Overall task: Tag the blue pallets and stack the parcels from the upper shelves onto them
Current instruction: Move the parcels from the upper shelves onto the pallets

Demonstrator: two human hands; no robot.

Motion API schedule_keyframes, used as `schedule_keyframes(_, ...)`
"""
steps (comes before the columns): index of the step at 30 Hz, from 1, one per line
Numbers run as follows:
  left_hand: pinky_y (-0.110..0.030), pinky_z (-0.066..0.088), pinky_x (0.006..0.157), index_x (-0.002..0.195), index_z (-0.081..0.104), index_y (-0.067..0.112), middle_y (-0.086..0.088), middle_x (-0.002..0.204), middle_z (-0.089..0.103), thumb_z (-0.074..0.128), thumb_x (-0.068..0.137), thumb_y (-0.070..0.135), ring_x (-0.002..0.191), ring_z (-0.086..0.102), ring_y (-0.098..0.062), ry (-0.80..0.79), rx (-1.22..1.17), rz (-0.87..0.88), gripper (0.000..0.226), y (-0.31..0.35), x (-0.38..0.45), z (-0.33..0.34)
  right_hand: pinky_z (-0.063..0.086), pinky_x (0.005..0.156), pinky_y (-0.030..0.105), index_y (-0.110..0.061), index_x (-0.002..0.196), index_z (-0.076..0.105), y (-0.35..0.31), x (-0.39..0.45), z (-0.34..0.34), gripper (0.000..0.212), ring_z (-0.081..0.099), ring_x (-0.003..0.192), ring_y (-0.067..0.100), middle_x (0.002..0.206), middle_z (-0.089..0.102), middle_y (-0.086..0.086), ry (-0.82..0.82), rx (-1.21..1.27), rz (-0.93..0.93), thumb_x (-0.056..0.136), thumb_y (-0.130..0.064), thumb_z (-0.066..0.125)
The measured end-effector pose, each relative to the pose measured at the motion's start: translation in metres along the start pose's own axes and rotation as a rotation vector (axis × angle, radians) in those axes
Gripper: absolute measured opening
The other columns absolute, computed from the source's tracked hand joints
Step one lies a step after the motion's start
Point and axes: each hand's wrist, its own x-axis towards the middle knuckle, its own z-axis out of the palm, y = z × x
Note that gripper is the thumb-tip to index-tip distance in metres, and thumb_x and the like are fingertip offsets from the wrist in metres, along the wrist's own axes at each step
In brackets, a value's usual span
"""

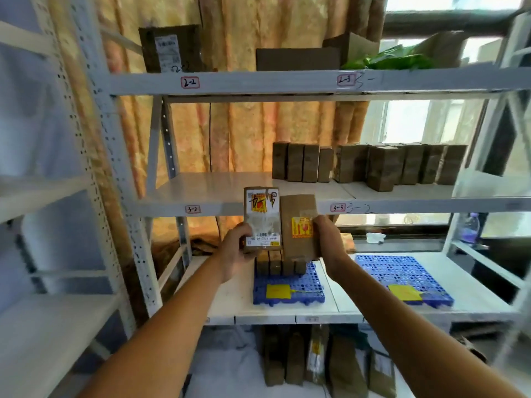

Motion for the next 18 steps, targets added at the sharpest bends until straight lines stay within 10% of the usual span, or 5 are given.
schedule_keyframes(9,-0.04,0.059,0.081,0.122,0.065,0.018,-0.014,0.119,0.072,0.063,0.071,0.017,0.107,0.068,-0.03,-0.039,0.043,-0.053,0.051,-0.049,-0.016,0.005,0.063,0.075,0.045,-0.021,0.122,0.062,0.046,-0.013,-0.052,0.039,0.071,0.107,0.03,0.118,0.073,0.013,0.007,-0.059,0.098,0.095,-0.048,0.055)
schedule_keyframes(18,-0.036,0.057,0.077,0.1,0.062,0.021,-0.008,0.101,0.072,0.071,0.076,0.02,0.086,0.071,-0.022,0.24,0.58,-0.224,0.026,-0.138,0.056,-0.09,0.056,0.089,0.046,-0.019,0.127,0.058,0.179,0.049,-0.117,0.064,0.066,0.091,0.026,0.108,0.068,0.01,0.386,-0.456,0.316,0.087,-0.07,0.062)
